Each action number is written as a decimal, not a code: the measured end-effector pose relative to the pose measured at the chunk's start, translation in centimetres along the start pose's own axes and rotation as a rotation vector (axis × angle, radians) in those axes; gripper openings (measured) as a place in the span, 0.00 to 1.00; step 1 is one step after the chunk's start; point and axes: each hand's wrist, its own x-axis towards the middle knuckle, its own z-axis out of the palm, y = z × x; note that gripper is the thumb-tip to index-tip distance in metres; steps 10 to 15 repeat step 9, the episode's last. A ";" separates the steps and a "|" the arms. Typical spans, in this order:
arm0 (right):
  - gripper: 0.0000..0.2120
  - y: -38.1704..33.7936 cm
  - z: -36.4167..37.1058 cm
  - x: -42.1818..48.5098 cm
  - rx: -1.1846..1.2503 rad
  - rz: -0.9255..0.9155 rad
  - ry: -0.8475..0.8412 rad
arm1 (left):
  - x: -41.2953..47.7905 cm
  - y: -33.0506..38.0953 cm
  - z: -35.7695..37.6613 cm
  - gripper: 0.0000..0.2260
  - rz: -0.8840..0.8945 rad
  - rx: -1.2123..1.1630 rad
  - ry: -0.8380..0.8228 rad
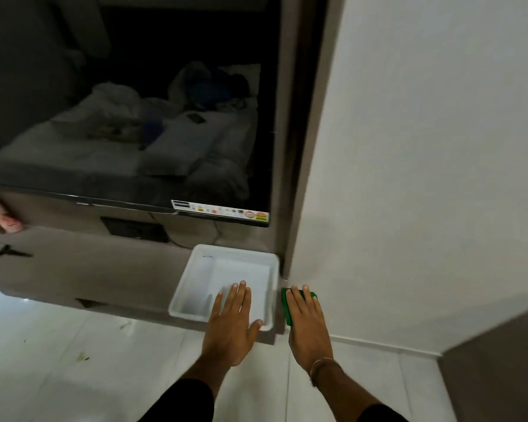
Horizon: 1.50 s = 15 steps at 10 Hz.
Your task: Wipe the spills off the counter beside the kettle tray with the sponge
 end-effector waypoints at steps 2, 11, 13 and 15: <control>0.38 -7.7 5.2 8.9 0.021 0.038 -0.083 | 5.0 -10.6 0.0 0.37 0.005 0.063 -0.037; 0.41 -8.3 13.2 13.9 -0.003 0.096 -0.313 | 9.2 -14.8 5.1 0.37 0.090 0.007 -0.099; 0.41 -8.3 13.2 13.9 -0.003 0.096 -0.313 | 9.2 -14.8 5.1 0.37 0.090 0.007 -0.099; 0.41 -8.3 13.2 13.9 -0.003 0.096 -0.313 | 9.2 -14.8 5.1 0.37 0.090 0.007 -0.099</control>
